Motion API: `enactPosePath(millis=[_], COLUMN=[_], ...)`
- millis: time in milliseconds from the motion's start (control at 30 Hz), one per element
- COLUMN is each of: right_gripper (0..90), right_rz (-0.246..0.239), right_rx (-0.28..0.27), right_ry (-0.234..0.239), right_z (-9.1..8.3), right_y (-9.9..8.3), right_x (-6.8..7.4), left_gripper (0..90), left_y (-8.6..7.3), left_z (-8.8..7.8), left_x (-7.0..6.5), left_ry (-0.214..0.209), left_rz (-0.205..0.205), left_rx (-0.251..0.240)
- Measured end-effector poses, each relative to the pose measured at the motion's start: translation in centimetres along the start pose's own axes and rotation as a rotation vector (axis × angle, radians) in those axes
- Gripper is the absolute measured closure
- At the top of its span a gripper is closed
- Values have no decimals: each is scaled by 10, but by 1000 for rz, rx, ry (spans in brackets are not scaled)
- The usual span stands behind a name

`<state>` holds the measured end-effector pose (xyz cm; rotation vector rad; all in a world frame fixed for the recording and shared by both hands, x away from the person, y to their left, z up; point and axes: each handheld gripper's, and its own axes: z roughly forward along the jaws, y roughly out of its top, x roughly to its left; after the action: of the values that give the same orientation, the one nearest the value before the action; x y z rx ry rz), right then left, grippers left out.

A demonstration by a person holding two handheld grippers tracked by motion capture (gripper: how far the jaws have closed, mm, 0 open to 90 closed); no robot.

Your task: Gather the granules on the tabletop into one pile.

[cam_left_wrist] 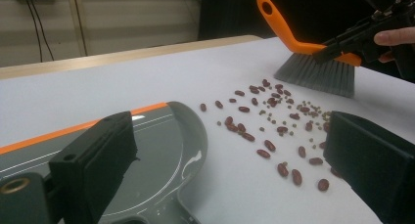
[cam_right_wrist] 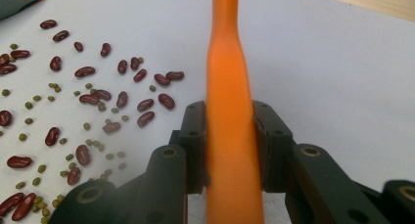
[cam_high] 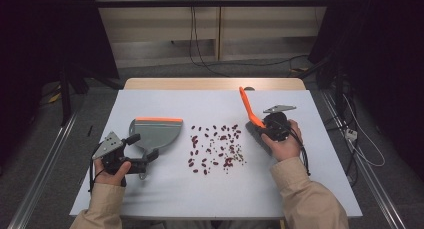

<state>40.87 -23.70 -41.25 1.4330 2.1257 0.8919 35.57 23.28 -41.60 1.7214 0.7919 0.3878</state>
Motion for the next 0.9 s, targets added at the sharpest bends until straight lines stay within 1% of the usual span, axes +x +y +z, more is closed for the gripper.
enactPosePath(millis=[67, 133, 200, 267, 333, 400, 467, 567, 600, 633, 667, 700, 767, 800, 900], right_gripper=[705, 707, 710, 712, 712, 712, 713, 712, 713, 713, 713, 713, 713, 713, 713], right_rz=[7, 9, 12, 16, 43, 48, 54, 52, 47, 52, 49, 32, -6, -32, -79], right_rx=[3, -4, 2, 5, 2, 4, -1, -40, -54, -65, -75, -88, -100, -111, -119], right_ry=[-6, 8, 17, 8, 23, 19, 29, 35, 44, 49, 55, 64, 59, 68, 92], right_z=[0, 0, -1, -1, -1, -2, -2, -1, -1, 0, 1, 2, 7, 11, 24], right_y=[0, -1, -1, -1, -1, 0, 0, 3, 5, 7, 10, 13, 20, 24, 33], right_x=[0, -2, -2, -3, -5, -6, -8, -10, -11, -11, -12, -12, -12, -11, -11], left_gripper=[51, 51, 51, 51, 51, 51, 51, 51, 51, 51, 51, 51, 51, 51, 51], left_y=[0, 0, 0, 0, 0, 0, 0, 0, 1, 1, 1, 1, 1, 1, 1], left_z=[0, 0, 0, 0, 0, 0, 0, 0, 0, 0, 0, -1, 0, 0, 0], left_x=[0, 0, 0, 0, -1, -1, -1, 0, -1, 0, 0, 0, 0, 0, 0], left_ry=[-1, 0, -1, 1, 2, 1, 0, -1, -1, -1, 0, 2, 0, 0, -2], left_rz=[1, 4, 4, 5, 3, 4, 3, 2, -1, 0, -1, -4, -1, -1, -1], left_rx=[0, 2, 2, 1, -2, -3, -3, -4, -6, -7, -9, -9, -8, -8, -6])
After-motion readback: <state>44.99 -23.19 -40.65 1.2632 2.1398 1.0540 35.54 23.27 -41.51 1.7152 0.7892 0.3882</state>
